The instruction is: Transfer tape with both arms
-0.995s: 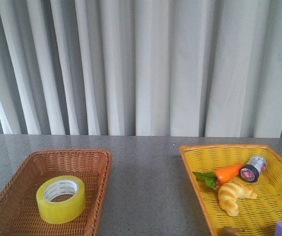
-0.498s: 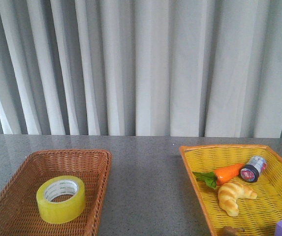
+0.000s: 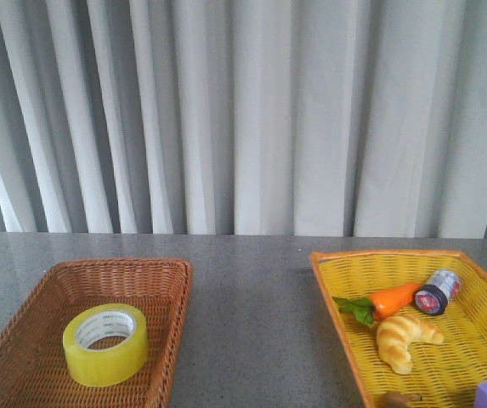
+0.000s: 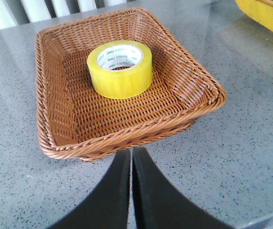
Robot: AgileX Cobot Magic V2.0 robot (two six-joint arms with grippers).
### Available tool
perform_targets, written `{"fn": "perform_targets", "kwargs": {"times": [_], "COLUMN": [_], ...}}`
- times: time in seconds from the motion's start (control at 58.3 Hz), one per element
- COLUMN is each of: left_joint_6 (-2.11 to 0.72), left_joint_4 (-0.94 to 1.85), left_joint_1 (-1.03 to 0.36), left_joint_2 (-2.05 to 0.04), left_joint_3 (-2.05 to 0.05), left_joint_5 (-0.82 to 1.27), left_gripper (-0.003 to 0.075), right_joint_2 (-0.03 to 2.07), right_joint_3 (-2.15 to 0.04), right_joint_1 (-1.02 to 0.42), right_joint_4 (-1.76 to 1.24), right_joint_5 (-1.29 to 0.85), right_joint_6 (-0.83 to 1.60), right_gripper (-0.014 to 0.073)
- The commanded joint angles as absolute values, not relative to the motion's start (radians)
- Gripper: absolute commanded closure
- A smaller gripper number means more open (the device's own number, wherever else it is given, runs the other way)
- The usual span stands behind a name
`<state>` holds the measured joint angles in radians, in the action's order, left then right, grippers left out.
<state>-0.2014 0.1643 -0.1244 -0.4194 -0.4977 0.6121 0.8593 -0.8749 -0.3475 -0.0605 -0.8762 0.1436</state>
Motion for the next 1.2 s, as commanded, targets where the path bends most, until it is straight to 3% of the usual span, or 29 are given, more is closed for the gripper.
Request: {"fn": "perform_targets", "kwargs": {"times": [0.0,0.206,0.378,0.532,0.686,1.184], "left_joint_6": [-0.193,-0.060,0.006,0.006,0.006,0.006], "left_joint_4": [0.142,0.066,0.043,0.070,0.095,0.093], "left_joint_1": [-0.127,-0.076,-0.042,-0.041,-0.043,-0.043], "left_joint_2": [-0.372,-0.140,0.030,0.028,0.028,0.025], "left_joint_3": [-0.467,-0.227,-0.086,0.022,0.018,0.016], "left_joint_5": [0.503,0.274,0.208,0.022,-0.032,-0.033], "left_gripper": [0.0727,0.0727,0.0727,0.0727,0.0727,0.0727], "right_joint_2": [0.852,0.852,0.852,0.852,0.852,0.852], "right_joint_3": [-0.899,-0.899,-0.899,-0.899,-0.899,-0.899], "right_joint_1": [-0.343,-0.343,-0.343,-0.343,-0.343,-0.343], "right_joint_4": [-0.061,-0.061,-0.061,-0.061,-0.061,-0.061], "right_joint_5": [-0.829,-0.829,-0.829,-0.832,-0.833,-0.833], "right_joint_6": [0.148,0.148,0.148,0.148,0.148,0.148], "right_gripper": [0.0601,0.0601,0.0601,0.0601,0.0601,0.0601]}}
